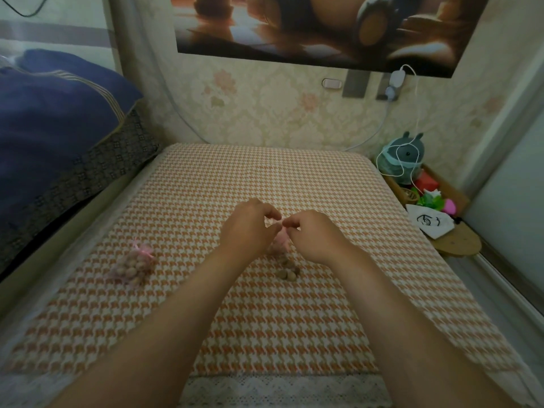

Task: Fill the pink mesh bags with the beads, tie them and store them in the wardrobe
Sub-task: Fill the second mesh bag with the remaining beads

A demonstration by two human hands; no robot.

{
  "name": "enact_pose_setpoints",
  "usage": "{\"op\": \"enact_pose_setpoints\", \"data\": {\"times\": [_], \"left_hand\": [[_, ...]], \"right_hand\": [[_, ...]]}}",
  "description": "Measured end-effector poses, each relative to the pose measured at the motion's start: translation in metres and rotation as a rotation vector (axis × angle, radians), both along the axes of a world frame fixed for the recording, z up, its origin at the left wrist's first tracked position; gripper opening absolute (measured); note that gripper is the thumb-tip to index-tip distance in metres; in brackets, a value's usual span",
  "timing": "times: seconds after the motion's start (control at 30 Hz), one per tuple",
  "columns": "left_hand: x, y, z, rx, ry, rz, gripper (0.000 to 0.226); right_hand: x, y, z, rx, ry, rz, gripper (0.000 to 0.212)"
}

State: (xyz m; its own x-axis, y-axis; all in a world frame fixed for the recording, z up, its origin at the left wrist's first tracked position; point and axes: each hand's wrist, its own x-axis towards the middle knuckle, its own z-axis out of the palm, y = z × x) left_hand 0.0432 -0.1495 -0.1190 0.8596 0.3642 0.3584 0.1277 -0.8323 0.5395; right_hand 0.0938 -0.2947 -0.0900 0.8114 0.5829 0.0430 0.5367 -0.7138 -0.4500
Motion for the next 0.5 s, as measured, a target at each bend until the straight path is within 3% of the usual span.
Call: {"op": "enact_pose_setpoints", "data": {"times": [0.13, 0.27, 0.5], "left_hand": [[0.0, 0.004, -0.002, -0.019, 0.014, -0.04, 0.018], [-0.013, 0.003, 0.002, -0.05, -0.047, -0.105, 0.007], [-0.043, 0.001, 0.002, 0.071, 0.144, -0.257, 0.008]], "right_hand": [[0.003, 0.001, -0.001, -0.01, 0.004, 0.005, 0.034], [0.003, 0.002, -0.002, -0.016, -0.006, 0.01, 0.034], [0.0, 0.001, -0.004, -0.03, -0.019, -0.011, 0.028]]}}
